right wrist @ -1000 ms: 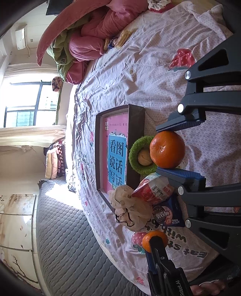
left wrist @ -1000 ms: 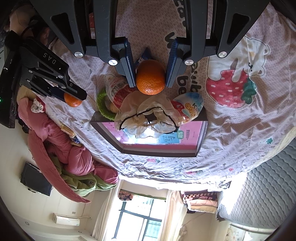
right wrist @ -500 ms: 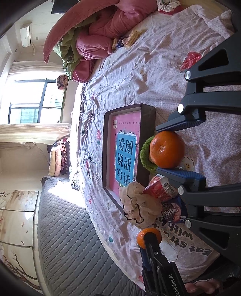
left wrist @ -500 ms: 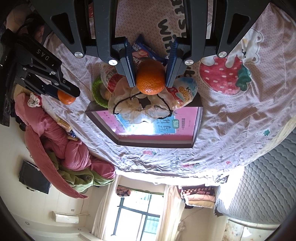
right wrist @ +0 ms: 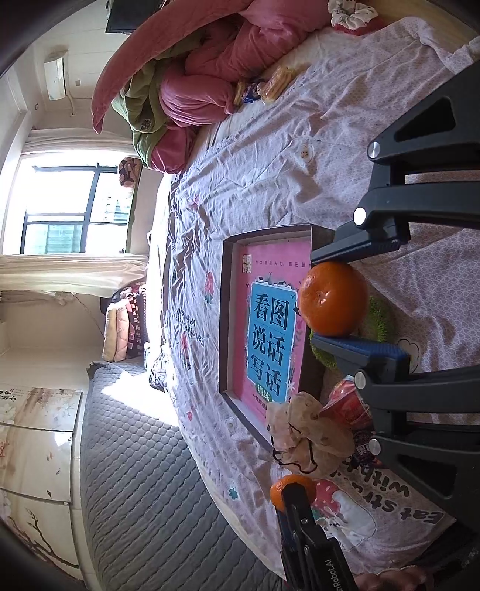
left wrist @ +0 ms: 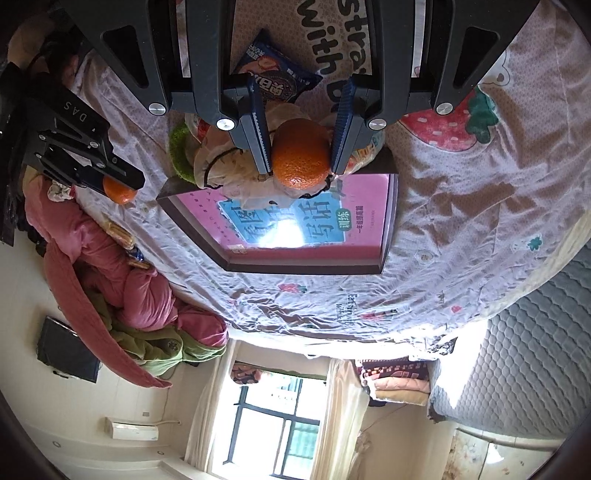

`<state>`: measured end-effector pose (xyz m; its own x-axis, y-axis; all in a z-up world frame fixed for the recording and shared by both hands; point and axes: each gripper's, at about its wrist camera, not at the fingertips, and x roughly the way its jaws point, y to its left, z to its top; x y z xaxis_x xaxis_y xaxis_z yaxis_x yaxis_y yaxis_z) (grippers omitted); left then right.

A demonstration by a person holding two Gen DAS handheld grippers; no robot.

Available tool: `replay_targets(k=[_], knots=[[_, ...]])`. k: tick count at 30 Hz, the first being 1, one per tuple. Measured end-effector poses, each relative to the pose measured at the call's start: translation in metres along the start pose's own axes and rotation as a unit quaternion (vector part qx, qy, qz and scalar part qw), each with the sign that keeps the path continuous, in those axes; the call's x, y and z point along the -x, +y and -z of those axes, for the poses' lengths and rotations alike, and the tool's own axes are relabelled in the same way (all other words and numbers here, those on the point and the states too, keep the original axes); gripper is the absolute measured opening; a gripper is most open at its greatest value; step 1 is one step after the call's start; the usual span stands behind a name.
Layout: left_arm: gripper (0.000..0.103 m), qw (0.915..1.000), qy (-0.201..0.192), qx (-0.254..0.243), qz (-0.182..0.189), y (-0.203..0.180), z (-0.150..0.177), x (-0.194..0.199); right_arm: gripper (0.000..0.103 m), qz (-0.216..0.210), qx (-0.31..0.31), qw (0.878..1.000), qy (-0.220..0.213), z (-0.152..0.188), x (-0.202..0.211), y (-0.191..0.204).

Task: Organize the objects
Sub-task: 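Lift both held oranges and carry them toward the dark tray, then lower both held oranges over the picture book inside the tray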

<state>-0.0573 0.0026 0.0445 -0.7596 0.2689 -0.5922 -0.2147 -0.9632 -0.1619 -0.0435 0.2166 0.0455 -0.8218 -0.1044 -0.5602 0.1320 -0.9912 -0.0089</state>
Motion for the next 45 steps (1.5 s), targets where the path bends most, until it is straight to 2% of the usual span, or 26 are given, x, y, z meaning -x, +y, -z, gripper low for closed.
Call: replay_targets(k=[24, 45], knots=[[0.033, 0.9998, -0.017, -0.010, -0.006, 0.007, -0.035, -0.025, 0.038, 0.005, 0.024, 1.000, -0.006, -0.026, -0.035, 0.001], [0.033, 0.9999, 0.001, 0.003, -0.013, 0.023, -0.047, -0.059, 0.038, 0.016, 0.031, 0.999, -0.017, -0.049, -0.056, -0.008]])
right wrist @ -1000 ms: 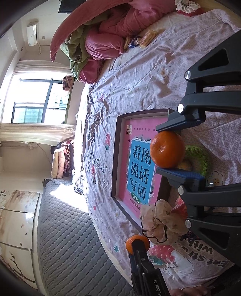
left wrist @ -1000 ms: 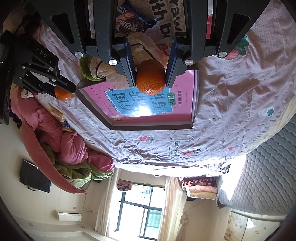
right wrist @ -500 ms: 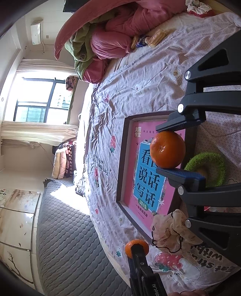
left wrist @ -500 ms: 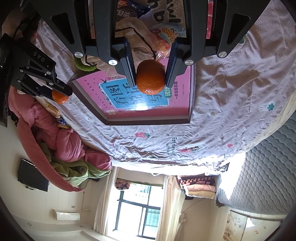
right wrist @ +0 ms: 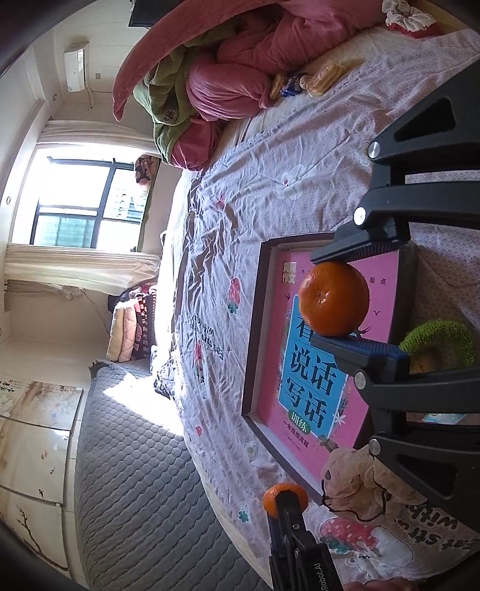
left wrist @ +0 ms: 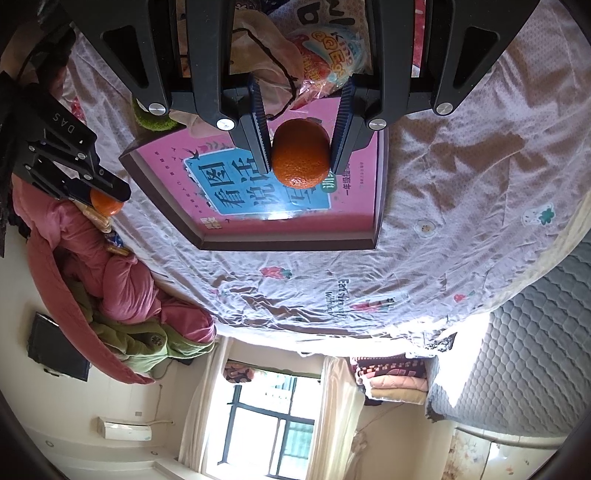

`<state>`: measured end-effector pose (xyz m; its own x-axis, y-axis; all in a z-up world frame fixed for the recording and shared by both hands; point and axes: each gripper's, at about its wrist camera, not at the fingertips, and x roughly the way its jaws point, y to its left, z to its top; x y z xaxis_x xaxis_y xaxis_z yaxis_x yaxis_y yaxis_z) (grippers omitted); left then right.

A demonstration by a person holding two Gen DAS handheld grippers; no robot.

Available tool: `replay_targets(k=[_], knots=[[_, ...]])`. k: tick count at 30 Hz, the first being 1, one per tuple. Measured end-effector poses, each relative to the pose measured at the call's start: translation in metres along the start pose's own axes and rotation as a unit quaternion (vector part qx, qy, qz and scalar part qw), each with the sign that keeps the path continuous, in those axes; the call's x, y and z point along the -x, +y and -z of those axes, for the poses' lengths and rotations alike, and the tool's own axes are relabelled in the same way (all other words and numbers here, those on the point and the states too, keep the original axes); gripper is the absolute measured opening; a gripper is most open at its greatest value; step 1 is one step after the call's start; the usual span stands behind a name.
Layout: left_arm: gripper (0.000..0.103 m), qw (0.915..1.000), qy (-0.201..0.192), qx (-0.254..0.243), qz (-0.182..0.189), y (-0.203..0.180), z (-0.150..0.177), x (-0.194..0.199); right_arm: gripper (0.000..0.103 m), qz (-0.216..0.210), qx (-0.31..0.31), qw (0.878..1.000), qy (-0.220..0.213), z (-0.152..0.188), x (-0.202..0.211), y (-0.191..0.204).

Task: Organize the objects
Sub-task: 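Lower both held oranges over the picture book inside the tray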

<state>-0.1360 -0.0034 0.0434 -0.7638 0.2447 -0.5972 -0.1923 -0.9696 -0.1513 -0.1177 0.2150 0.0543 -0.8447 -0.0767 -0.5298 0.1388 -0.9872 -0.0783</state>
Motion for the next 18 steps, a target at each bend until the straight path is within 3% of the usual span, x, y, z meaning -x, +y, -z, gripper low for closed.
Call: replay_targets(k=[18], knots=[[0.033, 0.9998, 0.015, -0.002, -0.009, 0.004, -0.013, -0.030, 0.038, 0.007, 0.008, 1.000, 0.003, -0.010, -0.017, -0.004]])
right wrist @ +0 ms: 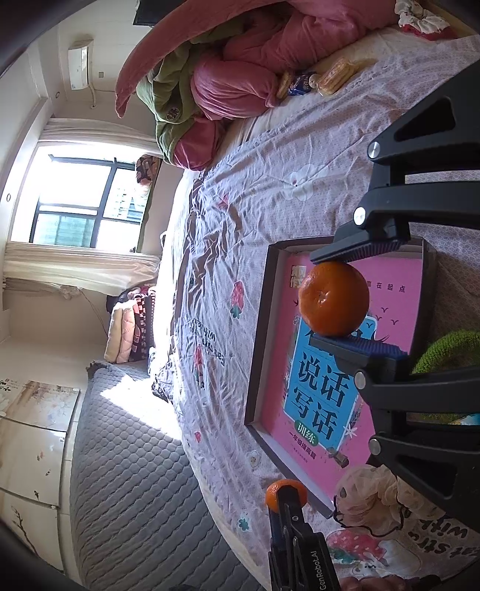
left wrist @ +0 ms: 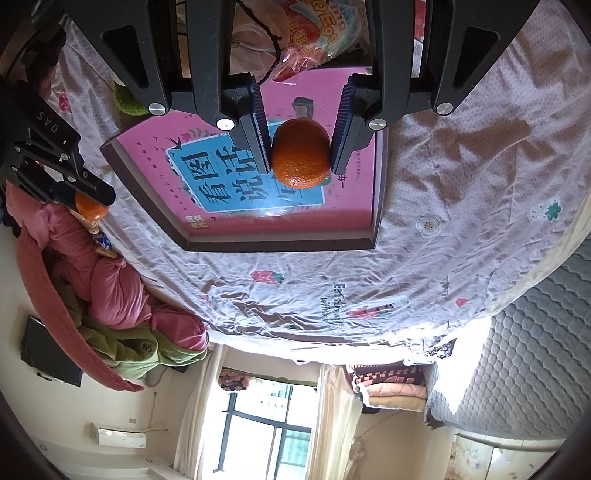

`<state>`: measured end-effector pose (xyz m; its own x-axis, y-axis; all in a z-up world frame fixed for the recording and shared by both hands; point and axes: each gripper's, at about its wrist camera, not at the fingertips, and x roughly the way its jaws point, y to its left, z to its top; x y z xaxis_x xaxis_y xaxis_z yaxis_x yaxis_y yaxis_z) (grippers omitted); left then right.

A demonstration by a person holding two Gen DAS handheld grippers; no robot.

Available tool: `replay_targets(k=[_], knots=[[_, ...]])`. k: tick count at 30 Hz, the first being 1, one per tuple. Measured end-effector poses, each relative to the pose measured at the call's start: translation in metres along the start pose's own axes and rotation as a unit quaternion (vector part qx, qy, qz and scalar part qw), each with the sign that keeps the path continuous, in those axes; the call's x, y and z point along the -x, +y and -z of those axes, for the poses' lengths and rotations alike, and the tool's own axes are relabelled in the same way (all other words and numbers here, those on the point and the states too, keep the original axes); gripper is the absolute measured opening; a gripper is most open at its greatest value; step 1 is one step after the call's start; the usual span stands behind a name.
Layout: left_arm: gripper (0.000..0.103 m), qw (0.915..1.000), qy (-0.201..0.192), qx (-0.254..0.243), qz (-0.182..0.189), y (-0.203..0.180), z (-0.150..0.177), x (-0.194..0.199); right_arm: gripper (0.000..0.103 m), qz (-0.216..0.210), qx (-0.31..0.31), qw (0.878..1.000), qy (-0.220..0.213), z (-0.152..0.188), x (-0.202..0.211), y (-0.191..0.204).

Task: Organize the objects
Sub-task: 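Lower both held oranges over the picture book inside the tray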

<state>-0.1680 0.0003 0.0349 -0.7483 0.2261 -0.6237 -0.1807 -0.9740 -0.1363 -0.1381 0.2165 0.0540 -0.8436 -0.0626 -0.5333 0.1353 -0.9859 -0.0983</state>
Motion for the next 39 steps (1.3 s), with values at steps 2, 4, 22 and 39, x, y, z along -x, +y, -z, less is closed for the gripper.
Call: replay_targets(k=[2, 4, 22, 39], knots=[[0.033, 1.0000, 0.001, -0.006, -0.003, -0.002, -0.002, -0.004, 0.038, -0.001, -0.001, 1.000, 0.002, -0.001, -0.003, 0.000], [0.033, 1.0000, 0.004, -0.007, -0.004, -0.002, -0.004, -0.008, 0.038, 0.000, 0.002, 1.000, 0.005, -0.002, -0.006, -0.001], [0.033, 0.9976, 0.058, -0.006, -0.037, 0.009, -0.001, -0.051, 0.038, -0.021, -0.020, 0.997, 0.066, 0.009, -0.053, -0.012], [0.033, 0.9947, 0.094, -0.012, -0.038, 0.009, 0.008, -0.068, 0.038, -0.029, -0.025, 0.992, 0.123, 0.022, -0.080, -0.012]])
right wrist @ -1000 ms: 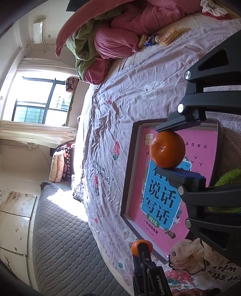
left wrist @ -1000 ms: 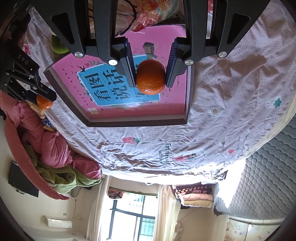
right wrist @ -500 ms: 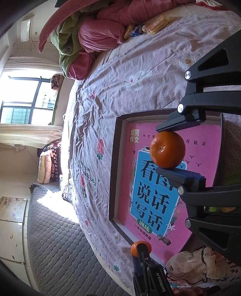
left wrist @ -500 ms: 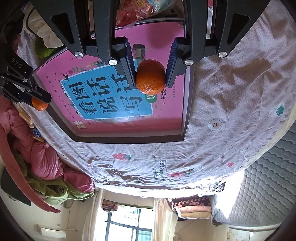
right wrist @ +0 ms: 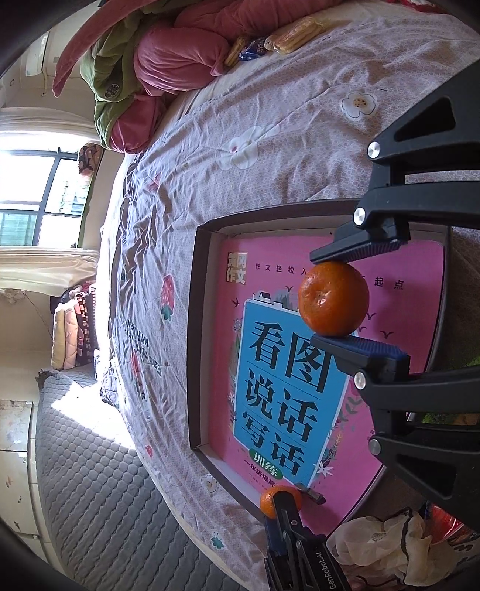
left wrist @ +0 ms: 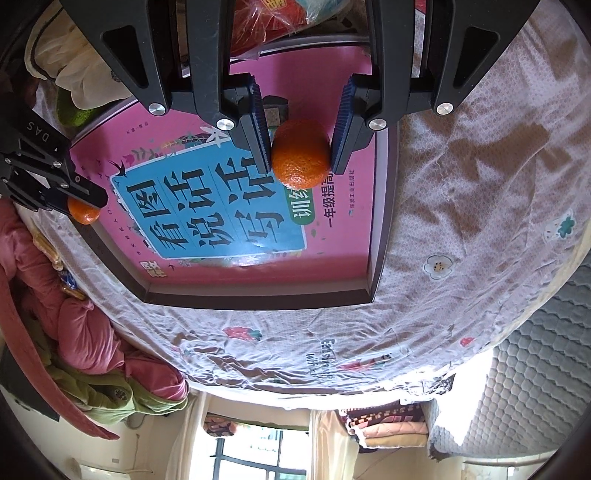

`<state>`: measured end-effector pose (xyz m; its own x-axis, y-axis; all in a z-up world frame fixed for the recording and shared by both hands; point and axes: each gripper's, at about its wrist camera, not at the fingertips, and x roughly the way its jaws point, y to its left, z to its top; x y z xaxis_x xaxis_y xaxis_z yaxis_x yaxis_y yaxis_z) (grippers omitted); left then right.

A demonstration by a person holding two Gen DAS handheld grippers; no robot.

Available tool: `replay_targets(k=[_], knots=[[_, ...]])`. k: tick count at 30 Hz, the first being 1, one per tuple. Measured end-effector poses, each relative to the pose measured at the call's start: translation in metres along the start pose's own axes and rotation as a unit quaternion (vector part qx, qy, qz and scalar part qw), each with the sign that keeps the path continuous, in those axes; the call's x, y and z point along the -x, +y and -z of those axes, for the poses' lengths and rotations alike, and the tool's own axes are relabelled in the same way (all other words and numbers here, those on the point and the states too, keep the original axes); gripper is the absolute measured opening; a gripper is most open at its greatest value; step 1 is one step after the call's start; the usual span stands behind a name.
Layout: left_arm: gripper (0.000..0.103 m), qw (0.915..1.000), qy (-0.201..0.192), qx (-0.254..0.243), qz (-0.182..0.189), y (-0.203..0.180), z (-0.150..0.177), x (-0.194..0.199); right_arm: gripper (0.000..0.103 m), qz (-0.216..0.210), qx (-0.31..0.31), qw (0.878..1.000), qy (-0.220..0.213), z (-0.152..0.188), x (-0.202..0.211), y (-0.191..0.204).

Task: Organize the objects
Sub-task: 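Lower both held oranges over the picture book inside the tray, then open the left gripper releasing its orange while the right gripper releases its orange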

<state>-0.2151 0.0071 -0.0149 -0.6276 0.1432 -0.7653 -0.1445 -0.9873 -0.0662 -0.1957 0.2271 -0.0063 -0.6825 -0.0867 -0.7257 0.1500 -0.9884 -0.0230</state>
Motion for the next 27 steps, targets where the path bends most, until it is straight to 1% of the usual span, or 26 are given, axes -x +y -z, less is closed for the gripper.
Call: replay_targets(k=[5, 12, 22, 27], knots=[[0.033, 0.9999, -0.001, -0.008, -0.006, -0.0033, 0.0004, 0.0008, 0.038, 0.002, -0.002, 1.000, 0.009, 0.0016, -0.0029, -0.0010], [0.033, 0.9999, -0.004, -0.015, -0.004, -0.0050, 0.0010, 0.0006, 0.038, 0.003, -0.004, 1.000, 0.023, 0.0040, -0.0075, -0.0018], [0.033, 0.9998, -0.007, -0.018, 0.008, -0.0033, -0.0014, -0.0020, 0.038, 0.009, -0.003, 1.000, 0.025, 0.0032, -0.0067, -0.0010], [0.034, 0.9999, -0.002, -0.013, 0.011, -0.0010, -0.0041, -0.0045, 0.041, 0.009, -0.004, 1.000, 0.018, 0.0008, -0.0025, -0.0013]])
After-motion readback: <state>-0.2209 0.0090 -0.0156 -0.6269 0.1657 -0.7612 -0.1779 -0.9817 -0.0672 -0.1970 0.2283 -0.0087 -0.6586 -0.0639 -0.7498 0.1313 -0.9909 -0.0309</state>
